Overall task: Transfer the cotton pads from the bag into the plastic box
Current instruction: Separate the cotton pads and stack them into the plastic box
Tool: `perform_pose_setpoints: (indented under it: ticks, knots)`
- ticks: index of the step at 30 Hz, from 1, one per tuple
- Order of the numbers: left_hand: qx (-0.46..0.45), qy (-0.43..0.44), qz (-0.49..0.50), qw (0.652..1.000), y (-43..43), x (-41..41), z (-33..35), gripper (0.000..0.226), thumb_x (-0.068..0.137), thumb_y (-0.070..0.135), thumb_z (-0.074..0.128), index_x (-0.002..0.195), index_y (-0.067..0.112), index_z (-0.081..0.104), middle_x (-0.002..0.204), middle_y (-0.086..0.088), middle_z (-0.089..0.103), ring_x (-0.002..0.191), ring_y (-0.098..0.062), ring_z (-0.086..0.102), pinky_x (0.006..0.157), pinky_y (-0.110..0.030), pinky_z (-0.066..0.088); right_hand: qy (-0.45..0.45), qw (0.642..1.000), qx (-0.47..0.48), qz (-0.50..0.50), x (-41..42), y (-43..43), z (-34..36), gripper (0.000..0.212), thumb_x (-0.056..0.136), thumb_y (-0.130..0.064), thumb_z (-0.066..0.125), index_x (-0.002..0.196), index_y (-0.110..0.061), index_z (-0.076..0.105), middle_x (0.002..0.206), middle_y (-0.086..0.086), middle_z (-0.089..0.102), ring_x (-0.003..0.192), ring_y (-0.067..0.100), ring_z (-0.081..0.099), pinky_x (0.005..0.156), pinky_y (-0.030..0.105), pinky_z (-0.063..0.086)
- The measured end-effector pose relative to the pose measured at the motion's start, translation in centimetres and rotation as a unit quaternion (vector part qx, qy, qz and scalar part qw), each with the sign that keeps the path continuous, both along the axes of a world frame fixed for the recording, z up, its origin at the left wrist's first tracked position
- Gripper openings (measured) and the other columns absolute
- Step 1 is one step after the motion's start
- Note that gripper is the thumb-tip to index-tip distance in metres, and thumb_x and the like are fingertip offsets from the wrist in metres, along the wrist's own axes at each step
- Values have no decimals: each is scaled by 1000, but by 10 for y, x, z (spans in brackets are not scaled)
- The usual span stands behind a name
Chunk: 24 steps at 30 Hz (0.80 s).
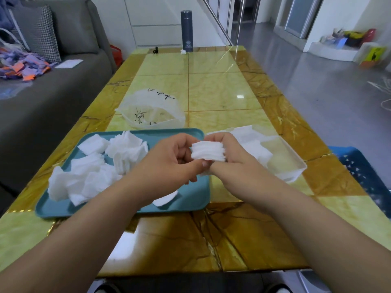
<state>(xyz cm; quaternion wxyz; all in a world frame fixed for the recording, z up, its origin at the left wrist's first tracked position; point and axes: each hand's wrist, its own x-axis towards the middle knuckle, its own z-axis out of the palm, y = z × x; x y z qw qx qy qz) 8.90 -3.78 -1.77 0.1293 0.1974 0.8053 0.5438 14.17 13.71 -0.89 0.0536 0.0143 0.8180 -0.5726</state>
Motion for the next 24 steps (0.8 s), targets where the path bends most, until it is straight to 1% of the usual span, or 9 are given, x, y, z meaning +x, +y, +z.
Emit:
perform_pose_setpoints:
  ticks: [3, 7, 9, 11, 13, 16, 18, 21, 24]
  knots:
    - [11, -2, 14, 1000, 22, 0, 1, 13, 92, 20, 75, 103, 16, 69, 75, -12, 73, 60, -15, 61, 60, -32, 48, 43, 996, 22, -73, 4, 21, 2, 35, 91, -14, 68, 119, -33, 59, 103, -7, 71, 89, 12, 70, 76, 33, 60]
    - [37, -16, 23, 999, 56, 0, 5, 15, 94, 33, 73, 103, 22, 74, 71, 0, 66, 62, -13, 59, 61, -31, 48, 29, 990, -85, -112, 5, 60, 5, 25, 88, -16, 78, 112, -18, 73, 102, 5, 80, 95, 22, 78, 85, 44, 65]
    - [31, -1, 40, 999, 78, 1, 4, 13, 95, 38, 71, 102, 29, 75, 79, 0, 71, 70, -9, 63, 64, -26, 50, 31, 981, -120, -149, 7, 79, 6, 24, 87, -17, 80, 109, -15, 73, 99, 6, 81, 89, 19, 78, 77, 37, 64]
    - [-27, 50, 73, 996, 91, -2, -1, 18, 94, 42, 70, 109, 33, 72, 98, 8, 72, 89, -2, 65, 75, -22, 49, 51, 969, -106, -216, 5, 92, 5, 20, 85, -18, 79, 104, -17, 71, 91, 1, 78, 74, 10, 72, 64, 29, 58]
    - [-143, 100, 68, 982, 104, -4, -6, 28, 93, 43, 69, 120, 35, 66, 121, 18, 60, 112, 0, 55, 91, -24, 42, 71, 954, -41, -287, 4, 110, 3, 17, 84, -21, 77, 99, -19, 69, 81, -5, 68, 64, 9, 62, 57, 26, 51]
    - [-237, 142, 22, 961, 113, -5, -19, 36, 90, 42, 71, 125, 35, 64, 133, 18, 52, 129, -8, 47, 104, -28, 39, 75, 939, 75, -326, -1, 130, -7, 17, 84, -24, 74, 95, -18, 64, 77, -5, 60, 66, 15, 55, 57, 29, 43]
    - [-240, 138, 15, 961, 113, -3, -24, 37, 88, 40, 72, 124, 35, 65, 135, 18, 52, 133, -10, 44, 106, -28, 36, 51, 936, 146, -316, -5, 133, -14, 19, 84, -26, 73, 93, -18, 59, 79, -6, 59, 72, 20, 56, 56, 31, 40]
    - [-239, 140, 17, 961, 111, 0, -26, 39, 88, 38, 75, 126, 35, 65, 142, 17, 49, 136, -10, 42, 107, -27, 33, 1, 916, 270, -298, -12, 127, -18, 27, 89, -34, 71, 111, -28, 57, 98, -7, 59, 87, 22, 55, 64, 32, 40]
    - [-235, 155, 3, 959, 105, 2, -27, 41, 87, 37, 76, 127, 34, 66, 149, 13, 47, 140, -10, 41, 113, -28, 33, -18, 893, 352, -281, -18, 113, -19, 29, 88, -28, 69, 116, -29, 60, 91, -4, 59, 96, 27, 57, 73, 34, 43]
